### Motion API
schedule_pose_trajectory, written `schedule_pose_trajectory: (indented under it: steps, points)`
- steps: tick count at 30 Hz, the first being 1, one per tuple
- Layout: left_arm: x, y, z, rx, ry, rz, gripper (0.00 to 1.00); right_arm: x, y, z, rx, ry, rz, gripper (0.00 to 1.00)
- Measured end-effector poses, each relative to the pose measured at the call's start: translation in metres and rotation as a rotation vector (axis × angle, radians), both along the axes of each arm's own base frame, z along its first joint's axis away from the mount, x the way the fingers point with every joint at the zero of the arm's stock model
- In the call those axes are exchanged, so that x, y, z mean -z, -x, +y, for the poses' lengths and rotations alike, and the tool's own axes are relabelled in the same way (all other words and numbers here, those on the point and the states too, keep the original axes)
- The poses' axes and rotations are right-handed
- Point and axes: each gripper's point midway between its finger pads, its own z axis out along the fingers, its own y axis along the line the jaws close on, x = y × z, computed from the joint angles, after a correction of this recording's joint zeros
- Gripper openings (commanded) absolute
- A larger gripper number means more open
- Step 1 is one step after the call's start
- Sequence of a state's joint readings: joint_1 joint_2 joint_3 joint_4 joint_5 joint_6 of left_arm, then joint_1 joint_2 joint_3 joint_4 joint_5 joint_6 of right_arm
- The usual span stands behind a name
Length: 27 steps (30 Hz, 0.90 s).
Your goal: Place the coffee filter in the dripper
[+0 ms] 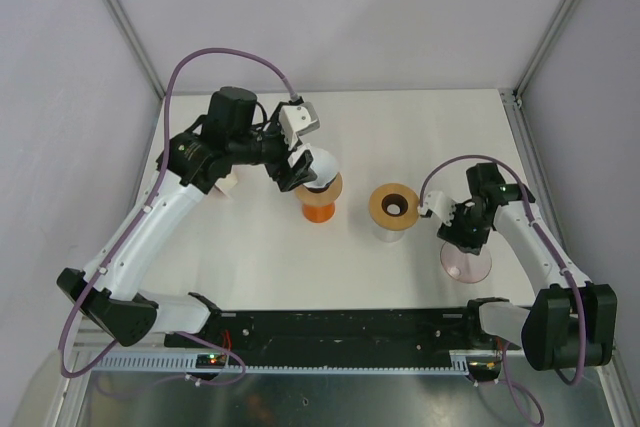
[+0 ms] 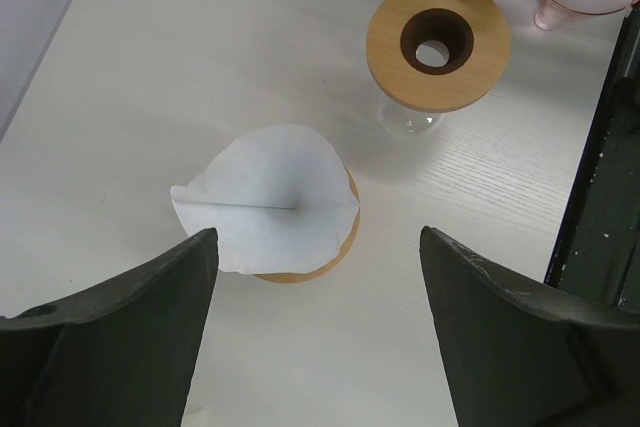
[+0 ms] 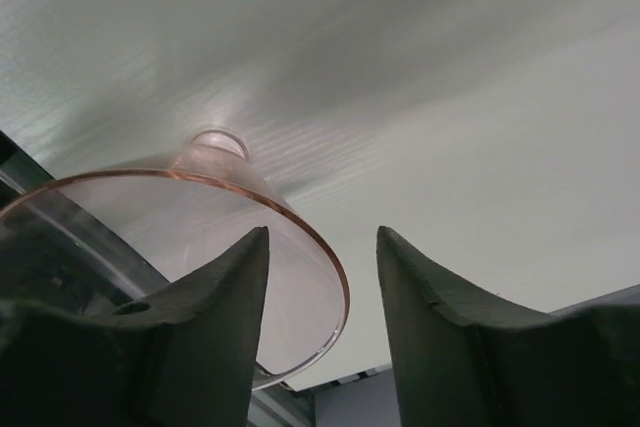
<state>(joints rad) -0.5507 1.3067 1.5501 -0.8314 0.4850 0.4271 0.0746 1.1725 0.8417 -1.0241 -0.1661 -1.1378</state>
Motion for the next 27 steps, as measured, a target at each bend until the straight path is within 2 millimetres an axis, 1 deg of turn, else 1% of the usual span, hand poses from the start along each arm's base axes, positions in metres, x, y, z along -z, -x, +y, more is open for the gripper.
schedule_pose_trajectory:
  steps: [2, 4, 8, 13, 15, 19, 25, 27]
  points:
    - [0.000, 0.000, 0.000, 0.002, 0.002, 0.001, 0.86, 0.000, -0.001, 0.002, -0.003, -0.012, -0.003, 0.33]
    - [0.000, 0.001, -0.001, 0.006, 0.005, 0.003, 0.86, 0.000, -0.001, 0.006, -0.007, -0.029, -0.002, 0.24]
    - [-0.001, 0.001, -0.001, 0.011, 0.008, 0.005, 0.86, -0.001, 0.003, 0.012, -0.017, -0.046, 0.013, 0.12]
    - [-0.001, 0.001, -0.001, 0.010, 0.009, 0.004, 0.86, -0.005, 0.010, 0.023, -0.050, -0.060, 0.042, 0.03]
    - [-0.001, 0.001, -0.001, 0.010, 0.009, 0.004, 0.86, -0.005, 0.013, 0.029, -0.063, -0.065, 0.054, 0.01]
    - [-0.001, 0.000, -0.001, 0.008, 0.010, 0.002, 0.86, -0.003, 0.023, 0.043, -0.103, -0.081, 0.097, 0.00]
    - [-0.002, -0.001, 0.000, 0.003, 0.012, -0.001, 0.86, -0.004, 0.047, 0.082, -0.222, -0.131, 0.161, 0.00]
    - [-0.002, -0.001, 0.000, 0.003, 0.012, -0.001, 0.86, -0.006, 0.054, 0.092, -0.242, -0.145, 0.180, 0.00]
